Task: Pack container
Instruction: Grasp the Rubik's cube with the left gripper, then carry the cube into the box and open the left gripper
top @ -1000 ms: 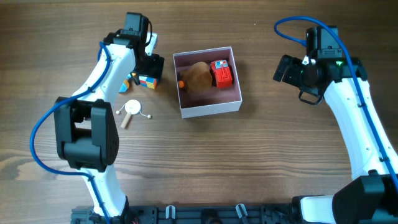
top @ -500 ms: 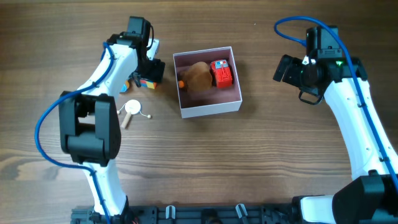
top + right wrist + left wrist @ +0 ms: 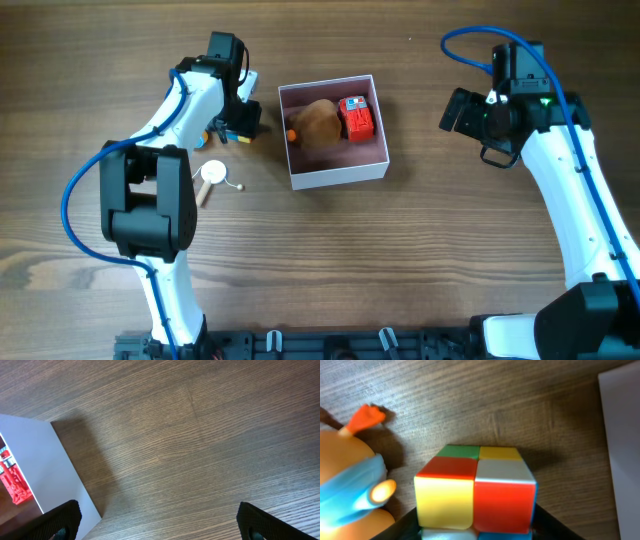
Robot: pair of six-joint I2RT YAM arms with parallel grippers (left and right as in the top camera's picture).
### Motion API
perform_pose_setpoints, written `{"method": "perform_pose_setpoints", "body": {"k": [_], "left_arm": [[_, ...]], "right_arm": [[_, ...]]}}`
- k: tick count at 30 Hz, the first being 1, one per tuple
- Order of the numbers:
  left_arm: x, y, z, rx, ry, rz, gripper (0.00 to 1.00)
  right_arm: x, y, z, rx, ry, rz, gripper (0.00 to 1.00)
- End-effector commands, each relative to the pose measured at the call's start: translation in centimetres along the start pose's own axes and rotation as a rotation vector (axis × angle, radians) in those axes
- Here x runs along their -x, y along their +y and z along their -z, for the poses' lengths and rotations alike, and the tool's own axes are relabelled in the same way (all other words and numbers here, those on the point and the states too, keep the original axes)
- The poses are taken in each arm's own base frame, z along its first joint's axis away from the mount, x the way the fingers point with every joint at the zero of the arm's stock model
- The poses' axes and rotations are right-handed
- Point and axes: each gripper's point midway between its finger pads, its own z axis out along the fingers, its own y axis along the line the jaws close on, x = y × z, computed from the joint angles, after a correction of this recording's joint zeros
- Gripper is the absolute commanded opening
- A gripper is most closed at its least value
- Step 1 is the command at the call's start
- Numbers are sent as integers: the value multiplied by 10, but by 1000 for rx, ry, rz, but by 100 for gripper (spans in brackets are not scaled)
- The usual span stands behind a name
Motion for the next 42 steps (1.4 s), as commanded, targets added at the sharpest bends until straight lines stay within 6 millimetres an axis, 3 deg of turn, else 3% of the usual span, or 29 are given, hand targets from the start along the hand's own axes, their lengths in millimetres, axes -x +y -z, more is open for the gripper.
{"method": "perform_pose_setpoints", "body": {"k": [1,10,16,20,23,25,32,36,42], "left_arm": [[4,-3,13,-16,-25,-9,55],[11,1,68,1,-124,41,49],[6,-5,115,-8,-189,140,30],[2,-25,153,-35,-261,180,24],[0,-56,182,-81,-322,206,24],[-2,-77,191,-110,-338,205,29],[-4,-147,182,-195,-315,245,30],[-1,-179,159,-214,-287,281,30],[4,-221,110,-230,-235,330,29]], "right_arm": [[-2,1,-3,5,11,-2,100],[-2,1,-3,5,11,-2,100],[-2,1,-3,5,11,-2,100],[-2,1,-3,5,11,-2,100],[-2,1,-3,5,11,-3,100],[-2,1,-3,5,11,-2,100],[-2,1,-3,5,11,-2,100],[-2,1,-3,5,11,-2,100],[-2,1,-3,5,11,-2,100]]}}
